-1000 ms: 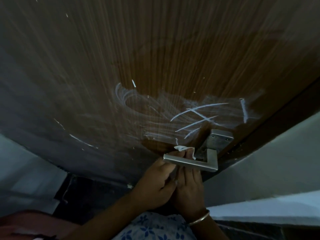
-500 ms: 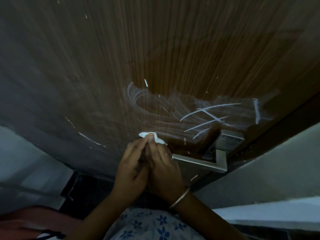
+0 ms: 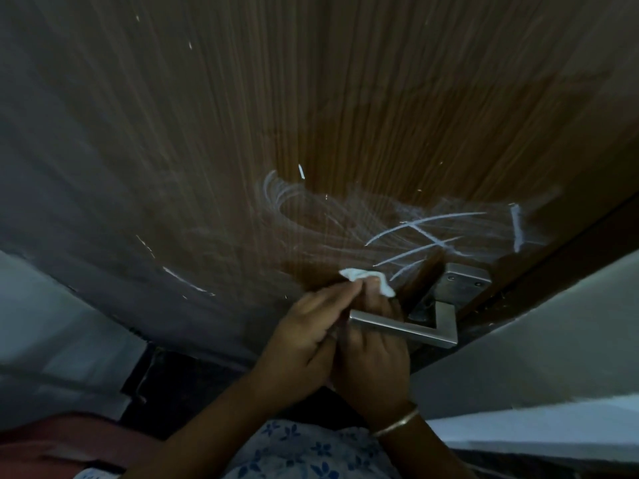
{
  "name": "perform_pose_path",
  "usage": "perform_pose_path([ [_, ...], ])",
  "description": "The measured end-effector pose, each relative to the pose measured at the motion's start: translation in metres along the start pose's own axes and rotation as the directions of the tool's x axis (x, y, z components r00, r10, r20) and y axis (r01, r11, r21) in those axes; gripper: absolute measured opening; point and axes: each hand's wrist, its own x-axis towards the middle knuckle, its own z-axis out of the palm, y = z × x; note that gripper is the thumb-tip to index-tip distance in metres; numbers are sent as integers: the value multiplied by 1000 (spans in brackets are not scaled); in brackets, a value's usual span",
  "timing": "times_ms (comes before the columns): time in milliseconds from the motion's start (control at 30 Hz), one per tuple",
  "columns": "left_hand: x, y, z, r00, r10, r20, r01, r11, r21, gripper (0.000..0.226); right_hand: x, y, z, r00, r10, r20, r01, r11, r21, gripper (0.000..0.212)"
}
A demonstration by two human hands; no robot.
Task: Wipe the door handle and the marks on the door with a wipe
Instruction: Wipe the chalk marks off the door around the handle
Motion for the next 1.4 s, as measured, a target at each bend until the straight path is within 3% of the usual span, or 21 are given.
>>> perform_pose_path([
  [100,6,4,6,989,-72,126,93,982,-162,64,-6,5,-8,993,111,31,-110,993,-48,41],
  [233,9,4,3,990,-139,4,136,962,-238,54,-6,-3,-12,967,199,158,-195,980,-42,52],
  [433,7,0,-14,930,-199,-310,136,967,-215,45,5,-1,-1,999,42,6,-41,995,-88,72],
  [567,5,-2,-21,898,-177,-402,108,976,-188,36,23,-15,9,987,-118,106,128,988,-87,79],
  [733,-1,-6,-32,858,-130,-497,91,991,-103,28,34,-39,23,973,-228,42,231,970,-75,63],
  [867,-5,-6,-33,859,-147,-490,114,989,-96,29,40,-43,16,972,-234,-3,233,970,-76,54],
  [1000,-5,0,-26,876,-164,-455,147,986,-73,36,38,-44,6,982,-183,-52,186,981,56,49],
  [1167,-3,10,-26,913,-104,-394,128,991,36,35,32,-47,-11,985,-41,169,18,991,135,65],
  [1267,0,11,-29,895,-93,-437,140,987,78,32,31,-61,-15,988,0,156,-24,989,147,55],
  [1333,2,12,-33,868,-92,-488,149,986,80,32,39,-69,-19,992,-15,123,-2,991,136,54],
  [1400,5,15,-38,836,-88,-541,147,987,67,33,54,-73,-26,981,-116,152,111,993,45,63],
])
